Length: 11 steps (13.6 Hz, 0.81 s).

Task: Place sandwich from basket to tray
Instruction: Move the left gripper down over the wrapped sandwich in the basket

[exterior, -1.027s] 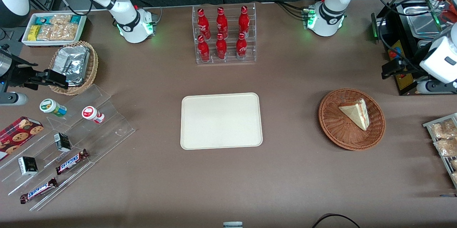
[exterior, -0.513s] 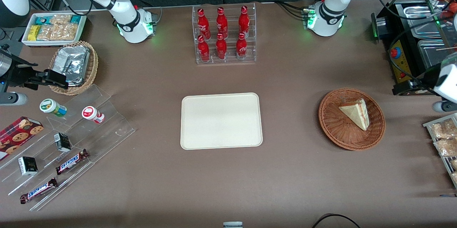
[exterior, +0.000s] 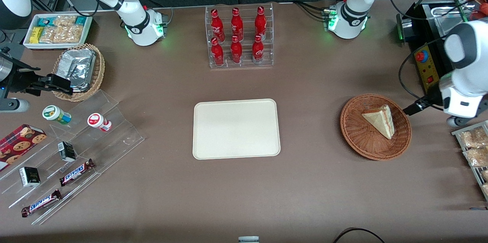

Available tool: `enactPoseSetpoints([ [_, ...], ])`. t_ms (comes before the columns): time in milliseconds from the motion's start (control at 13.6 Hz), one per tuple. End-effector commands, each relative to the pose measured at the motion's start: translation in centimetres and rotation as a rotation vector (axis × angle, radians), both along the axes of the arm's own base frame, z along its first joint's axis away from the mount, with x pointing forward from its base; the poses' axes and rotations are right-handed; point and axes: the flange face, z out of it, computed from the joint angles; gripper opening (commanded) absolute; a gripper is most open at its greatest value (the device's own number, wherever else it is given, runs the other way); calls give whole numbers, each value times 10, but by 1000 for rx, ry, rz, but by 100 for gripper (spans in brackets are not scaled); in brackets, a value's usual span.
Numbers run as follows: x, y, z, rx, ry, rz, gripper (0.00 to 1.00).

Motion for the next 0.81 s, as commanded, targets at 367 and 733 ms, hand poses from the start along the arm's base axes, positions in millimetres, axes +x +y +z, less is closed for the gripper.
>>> enactPoseSetpoints([
  [367, -42, -24, -51, 4, -83, 186, 100],
  [733, -44, -38, -66, 3, -116, 163, 100],
])
